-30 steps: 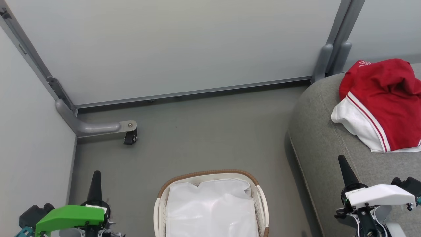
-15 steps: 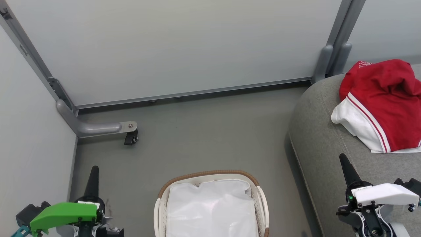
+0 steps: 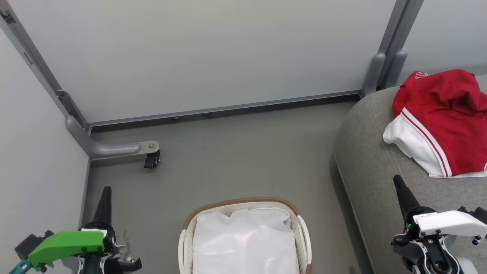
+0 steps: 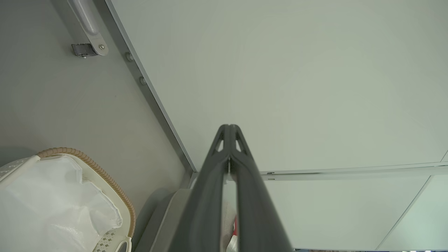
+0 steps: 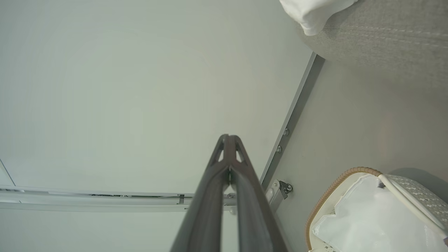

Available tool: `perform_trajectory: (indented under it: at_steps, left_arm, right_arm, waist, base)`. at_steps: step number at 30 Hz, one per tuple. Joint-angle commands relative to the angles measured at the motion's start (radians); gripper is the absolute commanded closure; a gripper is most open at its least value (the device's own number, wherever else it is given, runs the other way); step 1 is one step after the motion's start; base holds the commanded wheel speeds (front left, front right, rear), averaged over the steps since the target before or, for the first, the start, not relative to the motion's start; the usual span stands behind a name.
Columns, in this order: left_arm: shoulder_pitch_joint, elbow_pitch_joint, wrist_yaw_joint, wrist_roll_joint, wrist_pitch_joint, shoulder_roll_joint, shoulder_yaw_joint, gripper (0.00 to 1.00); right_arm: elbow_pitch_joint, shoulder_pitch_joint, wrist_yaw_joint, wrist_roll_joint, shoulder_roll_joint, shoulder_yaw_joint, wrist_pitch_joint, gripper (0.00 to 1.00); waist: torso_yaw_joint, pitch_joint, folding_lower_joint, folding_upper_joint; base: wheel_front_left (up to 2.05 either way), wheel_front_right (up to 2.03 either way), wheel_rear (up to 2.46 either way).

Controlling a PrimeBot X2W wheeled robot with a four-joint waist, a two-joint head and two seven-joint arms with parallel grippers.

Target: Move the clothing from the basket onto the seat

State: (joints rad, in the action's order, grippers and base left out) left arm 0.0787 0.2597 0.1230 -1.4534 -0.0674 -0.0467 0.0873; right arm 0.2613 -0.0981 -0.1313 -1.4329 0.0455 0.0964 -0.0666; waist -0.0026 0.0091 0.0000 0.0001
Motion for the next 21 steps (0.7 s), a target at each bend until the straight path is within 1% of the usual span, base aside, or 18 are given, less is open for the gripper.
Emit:
perform_trajectory:
  at_steps: [1,21]
  left_arm:
    - [0.020,-0.008,0.005,-0.022,-0.006,-0.005,0.005,1.00]
    - [0.035,-0.016,0.012,-0.149,-0.047,-0.006,0.028,1.00]
  right_arm:
    - [-0.009,-0.013,0.001,-0.023,0.006,0.005,-0.008,1.00]
    - [-0.018,-0.014,0.001,-0.167,0.007,0.018,-0.047,1.00]
  waist:
    - [0.000,0.000,0.0000,-0.0001]
    - [0.002,-0.005,0.0000,-0.0001]
  base:
    - [0.00,0.00,0.00]
    - [0.00,0.00,0.00]
